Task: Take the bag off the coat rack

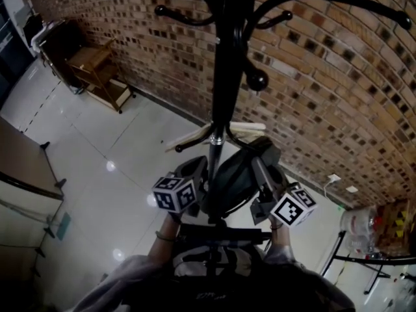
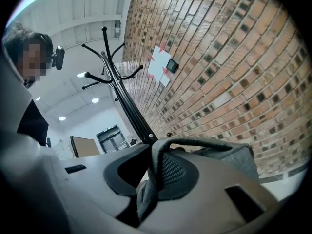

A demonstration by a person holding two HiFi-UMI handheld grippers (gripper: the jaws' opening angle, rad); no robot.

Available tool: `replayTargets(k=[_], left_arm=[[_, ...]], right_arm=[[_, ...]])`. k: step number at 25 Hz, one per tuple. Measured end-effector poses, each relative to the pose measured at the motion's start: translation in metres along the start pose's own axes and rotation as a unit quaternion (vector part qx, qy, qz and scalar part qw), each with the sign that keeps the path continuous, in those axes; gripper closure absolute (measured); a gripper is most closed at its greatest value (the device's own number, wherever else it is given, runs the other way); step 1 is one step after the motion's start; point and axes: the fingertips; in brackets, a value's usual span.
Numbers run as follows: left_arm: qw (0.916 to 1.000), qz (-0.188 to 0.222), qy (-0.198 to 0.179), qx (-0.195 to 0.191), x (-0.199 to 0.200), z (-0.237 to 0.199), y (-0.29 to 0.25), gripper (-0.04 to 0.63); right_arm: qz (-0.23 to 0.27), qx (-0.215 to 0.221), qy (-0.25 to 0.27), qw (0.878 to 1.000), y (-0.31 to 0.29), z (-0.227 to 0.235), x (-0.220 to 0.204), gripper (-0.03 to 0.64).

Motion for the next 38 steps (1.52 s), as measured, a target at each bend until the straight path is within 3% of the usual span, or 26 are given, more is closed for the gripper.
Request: replayTargets(k=[10, 23, 38], left_arm=[[0.9973, -0.034, -0.055, -0.036, 0.002, 0.024, -0.015, 0.588], [0.9930, -0.063, -0.063, -0.077, -0.017, 0.047, -0.021, 0.588], [0.9908, -0.082, -0.065, -0.086, -0.035, 0.054, -0.017, 0.588]], right_arm=[[0.015, -0.065, -0.008, 0.998, 0.037, 0.028, -0.008, 0.577], [0.011, -0.144, -0.041, 0.989, 0.082, 0.069, -0.046, 0.577], [-0.007, -0.168, -0.068, 0.983, 0.096, 0.075, -0.075, 0.578]])
Point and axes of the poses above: the fingertips, and each gripper's own axes: y backward along the fingers, z to its right, x out of its top, and after that the axes turned 12 degrees about -x, right-handed
